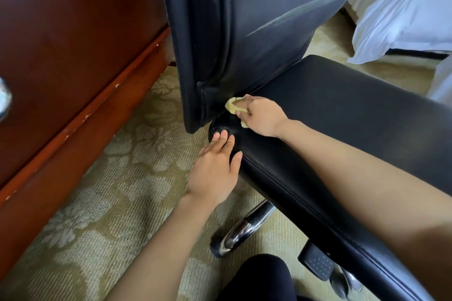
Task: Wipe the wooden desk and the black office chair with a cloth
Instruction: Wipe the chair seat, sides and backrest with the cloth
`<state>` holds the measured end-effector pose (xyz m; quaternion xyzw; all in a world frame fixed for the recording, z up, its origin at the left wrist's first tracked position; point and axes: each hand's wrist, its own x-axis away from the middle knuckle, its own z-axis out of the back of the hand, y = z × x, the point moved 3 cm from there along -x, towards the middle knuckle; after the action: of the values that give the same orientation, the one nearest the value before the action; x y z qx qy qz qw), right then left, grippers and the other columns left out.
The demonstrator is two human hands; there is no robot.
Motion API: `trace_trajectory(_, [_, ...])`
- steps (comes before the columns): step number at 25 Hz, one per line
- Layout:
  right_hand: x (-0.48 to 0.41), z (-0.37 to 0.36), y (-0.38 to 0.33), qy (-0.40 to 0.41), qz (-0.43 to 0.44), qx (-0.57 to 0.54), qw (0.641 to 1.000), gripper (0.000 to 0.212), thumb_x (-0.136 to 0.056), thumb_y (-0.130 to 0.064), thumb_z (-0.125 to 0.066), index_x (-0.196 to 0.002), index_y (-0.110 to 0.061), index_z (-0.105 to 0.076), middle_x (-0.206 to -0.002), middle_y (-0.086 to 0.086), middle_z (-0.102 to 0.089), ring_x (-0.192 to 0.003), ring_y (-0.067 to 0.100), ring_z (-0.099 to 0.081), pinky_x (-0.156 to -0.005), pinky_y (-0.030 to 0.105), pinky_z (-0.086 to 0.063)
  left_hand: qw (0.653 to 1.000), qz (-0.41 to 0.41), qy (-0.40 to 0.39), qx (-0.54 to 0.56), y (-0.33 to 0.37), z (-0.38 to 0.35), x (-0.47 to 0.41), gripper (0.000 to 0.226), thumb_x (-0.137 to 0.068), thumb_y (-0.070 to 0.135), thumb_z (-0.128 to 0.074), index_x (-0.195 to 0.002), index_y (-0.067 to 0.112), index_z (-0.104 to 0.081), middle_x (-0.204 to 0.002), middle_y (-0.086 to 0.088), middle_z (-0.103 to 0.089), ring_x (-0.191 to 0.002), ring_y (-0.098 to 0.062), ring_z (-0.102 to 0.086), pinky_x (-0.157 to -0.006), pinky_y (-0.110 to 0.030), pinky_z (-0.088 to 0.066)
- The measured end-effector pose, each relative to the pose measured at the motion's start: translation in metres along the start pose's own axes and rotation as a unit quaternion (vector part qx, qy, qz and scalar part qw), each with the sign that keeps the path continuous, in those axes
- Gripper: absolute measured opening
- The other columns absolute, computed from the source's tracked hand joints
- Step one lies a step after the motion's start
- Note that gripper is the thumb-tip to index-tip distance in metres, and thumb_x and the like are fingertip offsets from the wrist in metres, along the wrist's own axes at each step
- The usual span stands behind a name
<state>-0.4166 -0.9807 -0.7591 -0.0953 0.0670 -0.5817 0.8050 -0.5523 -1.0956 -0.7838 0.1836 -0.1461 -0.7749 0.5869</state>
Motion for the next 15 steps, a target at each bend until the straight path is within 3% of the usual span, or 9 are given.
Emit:
trace_trajectory(3, [0.024,-0.001,-0.007,0.000,0.054,-0.034,0.998,0.039,-0.099,-0.024,-0.043,-0.138,-0.020,-0.047,-0.146,0.002,-0.042,-0.142,0.014,-0.023,-0.112,0.028,-0.022,0.999,0.006,-0.018,-0.029,-0.002,0.001,0.001,0.052,-0.102,0.036,-0.028,-0.149,0.015,-0.025,-0.158,-0.001,-0.018,-0.146,-0.011,-0.009,-0.118,-0.027,-0.011])
trace_trajectory(8, [0.082,0.000,-0.004,0.017,0.077,-0.066,0.995,0.043,-0.098,-0.023,-0.048,-0.140,-0.019,-0.044,-0.147,0.000,-0.040,-0.142,0.011,-0.022,-0.113,0.024,-0.019,0.989,0.034,-0.048,-0.138,0.011,0.008,-0.005,0.053,-0.103,0.038,-0.018,-0.150,0.014,-0.021,-0.159,-0.003,-0.015,-0.146,-0.014,-0.010,-0.118,-0.039,-0.005])
trace_trajectory(12, [0.137,0.004,0.001,0.044,0.069,-0.092,0.992,0.042,-0.096,-0.019,-0.053,-0.137,-0.018,-0.048,-0.145,0.000,-0.043,-0.141,0.013,-0.025,-0.115,0.025,-0.020,0.979,0.089,-0.084,-0.164,0.033,0.000,-0.004,0.060,-0.102,0.041,-0.016,-0.151,0.011,-0.001,-0.158,-0.005,0.016,-0.146,-0.022,0.010,-0.115,-0.048,0.005])
trace_trajectory(15, [0.190,0.005,0.014,0.071,0.037,-0.076,0.994,0.042,-0.094,-0.020,-0.055,-0.136,-0.018,-0.050,-0.143,-0.001,-0.045,-0.140,0.015,-0.029,-0.115,0.028,-0.022,0.991,0.057,-0.054,-0.108,0.069,-0.021,0.013,0.063,-0.102,0.034,-0.024,-0.150,0.015,0.011,-0.155,-0.006,0.028,-0.143,-0.025,0.022,-0.114,-0.050,0.008])
